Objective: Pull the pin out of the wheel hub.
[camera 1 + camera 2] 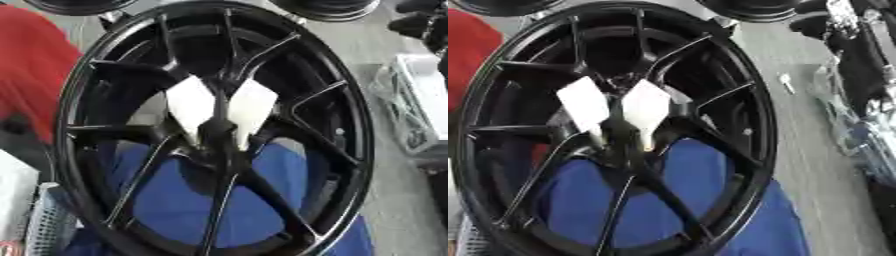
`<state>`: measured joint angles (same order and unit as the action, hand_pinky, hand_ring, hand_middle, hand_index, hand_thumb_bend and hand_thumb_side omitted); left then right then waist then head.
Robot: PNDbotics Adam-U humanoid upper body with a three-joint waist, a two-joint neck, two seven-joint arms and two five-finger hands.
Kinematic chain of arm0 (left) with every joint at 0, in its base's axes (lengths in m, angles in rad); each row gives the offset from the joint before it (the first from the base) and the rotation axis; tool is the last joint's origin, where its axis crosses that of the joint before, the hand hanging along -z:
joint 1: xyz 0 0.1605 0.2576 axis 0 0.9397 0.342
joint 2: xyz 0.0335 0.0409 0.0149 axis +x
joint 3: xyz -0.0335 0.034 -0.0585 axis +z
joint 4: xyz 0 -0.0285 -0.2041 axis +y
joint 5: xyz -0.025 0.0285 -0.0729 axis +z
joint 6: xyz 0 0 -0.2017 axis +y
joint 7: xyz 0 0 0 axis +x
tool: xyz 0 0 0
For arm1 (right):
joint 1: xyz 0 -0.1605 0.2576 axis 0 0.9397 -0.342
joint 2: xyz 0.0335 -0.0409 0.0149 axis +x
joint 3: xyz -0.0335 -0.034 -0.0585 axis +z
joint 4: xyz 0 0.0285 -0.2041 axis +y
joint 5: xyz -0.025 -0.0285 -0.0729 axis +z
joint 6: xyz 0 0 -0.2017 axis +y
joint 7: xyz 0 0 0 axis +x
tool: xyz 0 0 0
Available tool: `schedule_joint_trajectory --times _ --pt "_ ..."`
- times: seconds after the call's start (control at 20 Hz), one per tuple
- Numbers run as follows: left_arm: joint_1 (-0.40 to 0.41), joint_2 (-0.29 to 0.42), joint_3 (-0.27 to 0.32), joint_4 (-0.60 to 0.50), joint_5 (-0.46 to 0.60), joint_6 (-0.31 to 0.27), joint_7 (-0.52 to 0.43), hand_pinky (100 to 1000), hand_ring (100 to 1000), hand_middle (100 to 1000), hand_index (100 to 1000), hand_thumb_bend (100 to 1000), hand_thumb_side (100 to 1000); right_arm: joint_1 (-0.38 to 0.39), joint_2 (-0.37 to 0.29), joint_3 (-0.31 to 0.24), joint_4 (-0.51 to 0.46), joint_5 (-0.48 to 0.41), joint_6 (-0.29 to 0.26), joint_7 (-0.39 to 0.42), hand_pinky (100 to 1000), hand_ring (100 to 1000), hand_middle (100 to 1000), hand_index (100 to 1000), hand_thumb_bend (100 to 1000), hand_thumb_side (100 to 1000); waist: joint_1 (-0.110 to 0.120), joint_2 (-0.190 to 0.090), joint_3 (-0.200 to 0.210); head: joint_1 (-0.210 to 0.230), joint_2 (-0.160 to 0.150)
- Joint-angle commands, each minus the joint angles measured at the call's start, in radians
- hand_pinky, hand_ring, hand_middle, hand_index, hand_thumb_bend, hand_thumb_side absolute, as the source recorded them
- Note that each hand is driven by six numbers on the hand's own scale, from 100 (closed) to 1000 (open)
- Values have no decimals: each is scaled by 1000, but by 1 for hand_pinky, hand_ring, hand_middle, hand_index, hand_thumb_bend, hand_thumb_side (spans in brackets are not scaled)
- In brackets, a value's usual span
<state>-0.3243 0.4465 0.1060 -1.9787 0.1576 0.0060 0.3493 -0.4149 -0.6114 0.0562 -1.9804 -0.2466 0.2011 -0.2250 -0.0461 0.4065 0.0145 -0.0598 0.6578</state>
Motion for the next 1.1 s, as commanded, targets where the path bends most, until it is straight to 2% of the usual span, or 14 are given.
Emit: schedule_joint_trajectory --times 0.05,0.3,0.45,0.5,0.55,0.65,0.75,0.8,0.95,1.1 --pt "-3 9 8 -21 1 2 1 759 693 601 732 413 560 -17 -27 -6 -20 13 -6 19 844 702 699 801 100 807 0 -27 1 -2 -7" --pt "0 12 7 -21 4 3 1 759 693 601 732 414 560 -56 -88 0 -20 55 -20 61 842 705 698 798 100 782 -2 -34 1 -2 -24" --pt "4 16 7 -21 4 4 1 759 693 601 732 415 560 -100 -146 20 -20 93 -38 101 840 711 698 795 100 715 -8 -41 0 2 -18" --pt "5 17 6 -21 4 5 0 759 693 601 732 415 560 -115 -169 30 -20 107 -45 116 840 714 690 794 100 854 -9 -42 0 0 -15" --pt "7 18 5 -21 4 6 -1 759 693 600 731 414 560 -133 -193 43 -20 122 -56 131 840 717 698 793 100 662 -11 -46 1 0 -10" --pt "8 19 4 -21 5 7 -2 759 693 600 730 414 560 -164 -240 62 -20 151 -80 161 839 720 698 792 100 646 -12 -49 1 0 -5" --pt "8 18 4 -21 5 7 -2 759 693 600 730 414 560 -173 -259 58 -20 171 -92 194 839 720 698 792 100 646 -12 -50 1 0 -4" --pt "10 20 1 -21 6 8 -4 759 693 600 730 414 559 -182 -269 63 -20 179 -99 211 840 739 706 793 100 599 -17 -56 6 -2 2" --pt "11 25 -3 -21 9 10 -9 759 694 600 730 414 559 -252 -337 129 -20 225 -142 263 846 760 722 799 100 585 -23 -62 11 -4 7" --pt "11 29 -5 -21 9 11 -12 759 694 601 730 414 559 -312 -379 202 -20 271 -189 310 855 779 736 804 100 562 -29 -63 13 -4 5"
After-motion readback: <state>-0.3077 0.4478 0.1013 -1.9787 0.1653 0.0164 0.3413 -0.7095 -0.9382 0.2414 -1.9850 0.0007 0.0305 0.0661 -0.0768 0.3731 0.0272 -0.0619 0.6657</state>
